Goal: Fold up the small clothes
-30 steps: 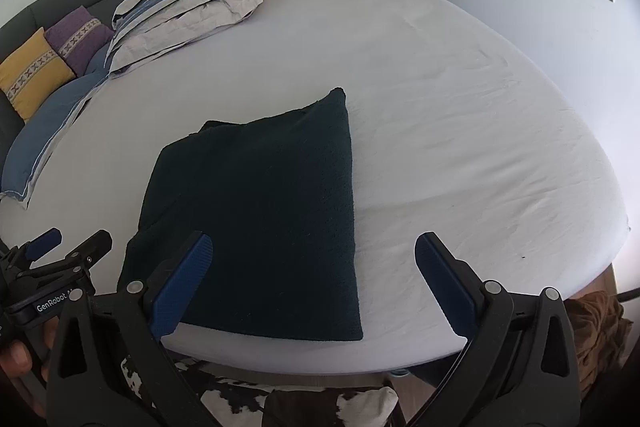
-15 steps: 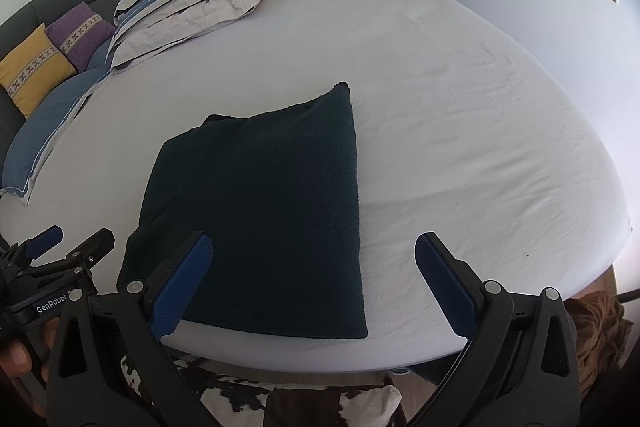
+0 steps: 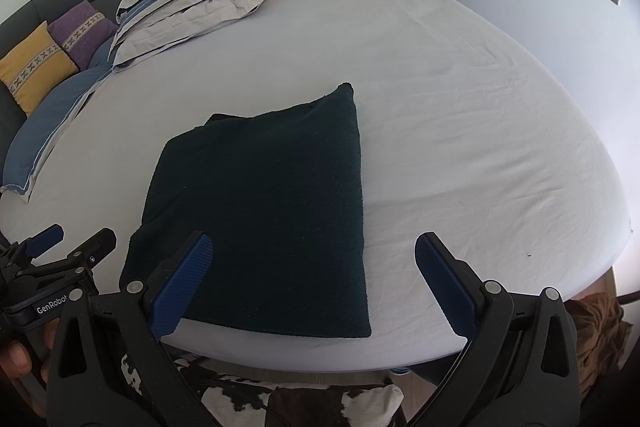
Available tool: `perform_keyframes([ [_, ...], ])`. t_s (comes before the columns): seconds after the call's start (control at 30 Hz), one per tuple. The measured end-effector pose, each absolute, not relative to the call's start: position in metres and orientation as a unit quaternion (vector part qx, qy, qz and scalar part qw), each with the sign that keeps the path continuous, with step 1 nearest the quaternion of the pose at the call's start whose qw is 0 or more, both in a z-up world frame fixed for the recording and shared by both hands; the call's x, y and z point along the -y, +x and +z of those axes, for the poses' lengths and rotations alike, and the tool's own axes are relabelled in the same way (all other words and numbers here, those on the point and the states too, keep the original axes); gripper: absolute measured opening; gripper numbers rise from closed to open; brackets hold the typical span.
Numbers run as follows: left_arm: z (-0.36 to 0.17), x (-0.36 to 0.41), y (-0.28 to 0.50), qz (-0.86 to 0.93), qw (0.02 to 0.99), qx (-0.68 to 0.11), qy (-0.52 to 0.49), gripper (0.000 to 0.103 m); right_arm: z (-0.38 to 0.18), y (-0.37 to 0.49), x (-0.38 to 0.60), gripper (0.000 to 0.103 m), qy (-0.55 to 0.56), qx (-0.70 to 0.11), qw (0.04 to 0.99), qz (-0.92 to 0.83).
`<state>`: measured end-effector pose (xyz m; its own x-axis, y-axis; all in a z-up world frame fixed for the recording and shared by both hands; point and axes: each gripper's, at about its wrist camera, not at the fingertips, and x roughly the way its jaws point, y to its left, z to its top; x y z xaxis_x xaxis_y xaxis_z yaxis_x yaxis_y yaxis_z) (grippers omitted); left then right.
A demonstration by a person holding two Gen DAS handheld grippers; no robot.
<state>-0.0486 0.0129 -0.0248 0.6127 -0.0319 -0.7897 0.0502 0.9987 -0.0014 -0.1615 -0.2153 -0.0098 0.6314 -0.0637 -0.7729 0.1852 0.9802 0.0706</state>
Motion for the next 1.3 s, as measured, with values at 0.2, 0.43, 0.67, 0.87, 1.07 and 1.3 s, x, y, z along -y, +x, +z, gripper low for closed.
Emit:
perform_keyframes([
  [0.2, -0.0247, -0.0116, -0.0488, -0.024, 0.898, -0.440, 0.011, 0.103, -0.0095, -0.1617, 0.2144, 0.103, 0.072, -0.423, 0.900, -0.070],
  [0.43, -0.0247, -0.0108, -0.0481, -0.026, 0.897, -0.441, 0.011, 0.103, -0.0096, -0.1616, 0.2139, 0.103, 0.071, -0.424, 0.900, -0.069],
  [0.67, -0.0263, -0.0113, -0.0472, -0.027, 0.896, -0.443, 0.011, 0.103, -0.0118, -0.1594, 0.2148, 0.103, 0.070, -0.426, 0.900, -0.066],
  [0.87, -0.0277, -0.0135, -0.0460, -0.028, 0.895, -0.444, 0.010, 0.103, -0.0143, -0.1577, 0.2168, 0.103, 0.069, -0.427, 0.899, -0.065],
  [1.07, -0.0286, -0.0154, -0.0454, -0.029, 0.895, -0.445, 0.010, 0.103, -0.0143, -0.1586, 0.2159, 0.103, 0.069, -0.427, 0.899, -0.065],
  [1.3, -0.0290, -0.0163, -0.0454, -0.030, 0.894, -0.446, 0.009, 0.103, -0.0142, -0.1587, 0.2158, 0.103, 0.070, -0.427, 0.899, -0.066],
])
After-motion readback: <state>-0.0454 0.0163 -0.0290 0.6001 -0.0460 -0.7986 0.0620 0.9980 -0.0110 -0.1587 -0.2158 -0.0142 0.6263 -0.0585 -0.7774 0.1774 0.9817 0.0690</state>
